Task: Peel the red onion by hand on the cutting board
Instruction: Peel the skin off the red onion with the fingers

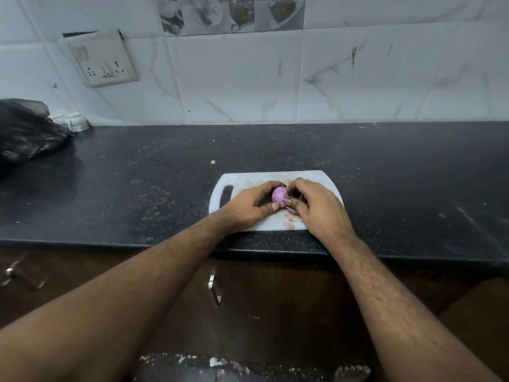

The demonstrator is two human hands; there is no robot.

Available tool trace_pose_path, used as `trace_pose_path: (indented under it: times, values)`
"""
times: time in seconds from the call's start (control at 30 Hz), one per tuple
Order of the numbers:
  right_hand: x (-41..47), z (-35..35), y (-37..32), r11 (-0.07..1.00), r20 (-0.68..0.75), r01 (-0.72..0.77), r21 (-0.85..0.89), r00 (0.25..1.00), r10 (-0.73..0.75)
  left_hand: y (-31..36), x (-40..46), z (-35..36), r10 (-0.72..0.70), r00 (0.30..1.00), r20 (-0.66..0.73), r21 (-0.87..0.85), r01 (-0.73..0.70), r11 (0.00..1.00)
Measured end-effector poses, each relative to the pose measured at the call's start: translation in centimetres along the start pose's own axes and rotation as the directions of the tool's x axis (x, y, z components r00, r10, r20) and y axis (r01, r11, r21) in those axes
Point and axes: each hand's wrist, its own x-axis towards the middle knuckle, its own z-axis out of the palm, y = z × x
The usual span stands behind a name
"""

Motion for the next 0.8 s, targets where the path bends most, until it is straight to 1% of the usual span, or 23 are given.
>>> trace_pose_path:
  times: [0.13, 0.23, 0.37, 0.5, 0.63, 0.8]
  values:
    - [0.22, -0.11, -0.14, 1.000, -0.014, 0.006, 0.010, 1.000, -0.006, 0.05, 0.09, -0.24, 0.001, 1.000, 0.007, 0.012, -0.001, 1.000]
    - [0.14, -0.14, -0.43, 0.999, -0.019, 0.036, -0.011, 0.999, -0.036, 0.06, 0.20, -0.43, 0.005, 1.000, 0.025, 0.043, -0.007, 0.999]
    - [0.26, -0.05, -0.38, 0.999, -0.030, 0.036, -0.037, 0.999, -0.038, 0.26, 0.24, -0.46, -0.005, 0.999, 0.042, 0.087, 0.002, 0.996]
    - [0.26, 0.19, -0.56, 0.995, -0.008, 0.047, -0.083, 0.999, -0.048, 0.29, 0.13, -0.52, -0.006, 1.000, 0.030, 0.101, 0.003, 0.995]
    - [0.32, 0.25, -0.36, 0.996, -0.025, 0.055, -0.075, 0.998, -0.057, 0.47, 0.07, -0.40, -0.026, 0.999, 0.023, 0.105, 0.023, 0.994]
    - [0.62, 0.52, 0.06, 0.993, -0.022, 0.088, -0.083, 0.996, -0.090, 0.46, 0.05, 0.04, 0.011, 1.000, -0.008, 0.148, -0.010, 0.989]
